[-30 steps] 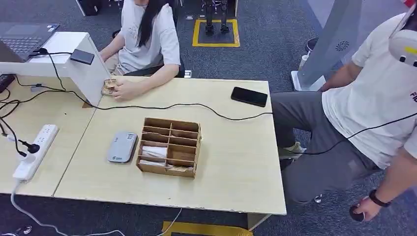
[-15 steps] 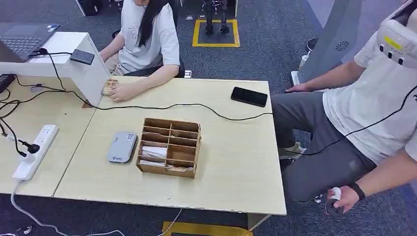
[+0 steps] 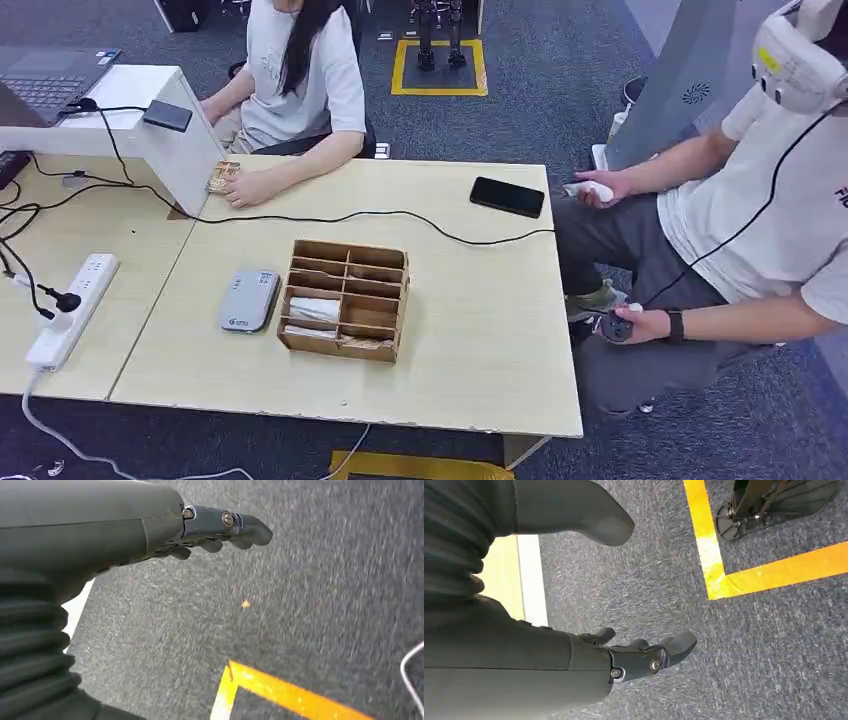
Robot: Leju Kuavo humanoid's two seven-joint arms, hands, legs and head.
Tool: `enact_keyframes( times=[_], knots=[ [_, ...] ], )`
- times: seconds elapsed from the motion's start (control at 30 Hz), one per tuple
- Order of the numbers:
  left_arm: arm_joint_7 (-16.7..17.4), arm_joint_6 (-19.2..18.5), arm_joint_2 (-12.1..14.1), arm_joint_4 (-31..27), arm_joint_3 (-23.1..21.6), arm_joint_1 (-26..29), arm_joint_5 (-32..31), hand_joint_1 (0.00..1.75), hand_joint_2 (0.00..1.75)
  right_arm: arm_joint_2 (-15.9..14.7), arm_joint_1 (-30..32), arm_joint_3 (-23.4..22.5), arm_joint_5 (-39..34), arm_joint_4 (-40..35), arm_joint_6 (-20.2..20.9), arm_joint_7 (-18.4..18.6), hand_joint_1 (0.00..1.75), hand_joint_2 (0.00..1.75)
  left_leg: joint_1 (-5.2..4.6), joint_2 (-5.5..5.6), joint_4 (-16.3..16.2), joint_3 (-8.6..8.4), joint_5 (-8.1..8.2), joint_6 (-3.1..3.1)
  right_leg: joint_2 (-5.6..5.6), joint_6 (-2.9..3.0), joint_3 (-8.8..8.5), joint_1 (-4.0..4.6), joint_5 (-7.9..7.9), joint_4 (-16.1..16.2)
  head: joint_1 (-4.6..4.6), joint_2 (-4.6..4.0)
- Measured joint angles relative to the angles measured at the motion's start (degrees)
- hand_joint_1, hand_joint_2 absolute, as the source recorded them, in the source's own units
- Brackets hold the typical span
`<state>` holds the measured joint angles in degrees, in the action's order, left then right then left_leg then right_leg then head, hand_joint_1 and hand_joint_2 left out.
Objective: Pass the card to the sensor for recognition and then transmit it.
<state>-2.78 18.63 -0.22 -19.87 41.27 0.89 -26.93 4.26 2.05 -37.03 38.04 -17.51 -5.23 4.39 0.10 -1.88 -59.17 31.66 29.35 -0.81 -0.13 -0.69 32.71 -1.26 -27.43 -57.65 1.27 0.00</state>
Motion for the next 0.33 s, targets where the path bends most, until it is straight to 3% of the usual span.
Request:
enact_keyframes(
  times=[0.03, 0.07, 0.33],
  knots=[
    [0.0, -0.5, 0.0, 0.0, -1.1, 0.2, 0.8, 0.0, 0.0, -0.1, 0.2, 1.0, -1.1, -0.1, 0.2, -0.1, 0.0, 1.75, 0.0, 0.0, 0.0, 0.0, 0.0, 0.0, 0.0, 0.0, 0.0, 0.0, 0.0, 0.0, 0.0, 0.0],
    [0.0, -1.1, 0.0, 0.0, -2.2, 0.4, 1.7, 0.0, 0.0, -0.2, 0.4, 2.1, -2.4, -0.3, 0.5, -0.2, 0.0, 0.0, 0.0, 0.0, 0.0, 0.0, 0.0, 0.0, 0.0, 0.0, 0.0, 0.0, 0.0, 0.0, 0.0, 0.0],
    [0.7, -5.7, 0.0, 0.0, -11.8, 2.1, 8.5, 0.0, 0.0, -1.1, 1.9, 10.8, -12.0, -1.5, 1.7, -1.4, 0.0, 0.0, 0.0, 0.0, 0.0, 0.0, 0.0, 0.0, 0.0, -0.01, 0.0, 0.0, -0.01, 0.0, 0.0, 0.0]
  ],
)
